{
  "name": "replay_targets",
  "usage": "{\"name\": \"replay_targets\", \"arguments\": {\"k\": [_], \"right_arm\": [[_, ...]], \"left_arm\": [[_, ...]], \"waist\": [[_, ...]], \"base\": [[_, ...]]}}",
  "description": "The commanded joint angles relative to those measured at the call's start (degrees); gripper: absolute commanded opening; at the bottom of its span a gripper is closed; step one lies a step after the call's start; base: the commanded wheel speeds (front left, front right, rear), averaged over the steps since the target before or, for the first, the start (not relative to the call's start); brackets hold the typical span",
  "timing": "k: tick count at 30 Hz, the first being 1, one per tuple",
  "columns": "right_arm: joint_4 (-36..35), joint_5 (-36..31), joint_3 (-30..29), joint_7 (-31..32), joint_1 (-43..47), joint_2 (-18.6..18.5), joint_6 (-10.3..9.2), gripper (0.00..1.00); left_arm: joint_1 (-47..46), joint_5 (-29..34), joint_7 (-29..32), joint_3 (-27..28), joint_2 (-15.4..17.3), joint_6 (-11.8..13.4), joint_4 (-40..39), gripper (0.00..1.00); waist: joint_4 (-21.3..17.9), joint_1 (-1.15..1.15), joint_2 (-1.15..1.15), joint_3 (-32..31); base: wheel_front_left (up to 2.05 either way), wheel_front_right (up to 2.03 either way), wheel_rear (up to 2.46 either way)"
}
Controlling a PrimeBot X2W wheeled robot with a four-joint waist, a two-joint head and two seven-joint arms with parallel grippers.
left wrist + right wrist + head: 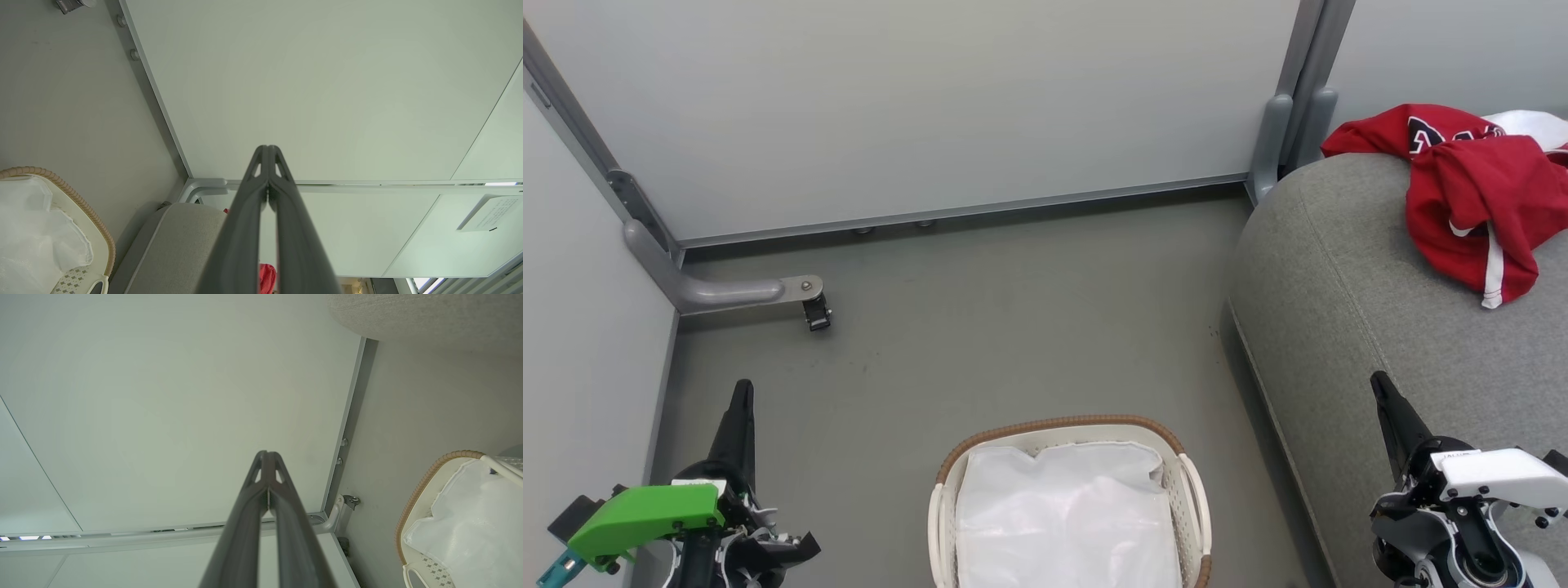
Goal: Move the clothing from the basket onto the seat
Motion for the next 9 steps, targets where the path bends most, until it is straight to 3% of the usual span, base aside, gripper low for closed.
{"name": "replay_targets", "arguments": {"k": [1,9], "right_arm": [[-0.23,0.17,-0.14,0.17,-0.37,-0.27,-0.02,0.0],[-0.23,0.16,-0.14,0.18,-0.37,-0.26,-0.02,0.0]], "left_arm": [[-0.65,-0.18,0.23,0.15,0.29,-0.24,-0.09,0.0],[-0.65,-0.18,0.22,0.15,0.29,-0.25,-0.1,0.0]], "waist": [[0.0,0.0,0.0,0.0],[0.0,0.0,0.0,0.0]], "base": [[0.0,0.0,0.0],[0.0,0.0,0.0]]}}
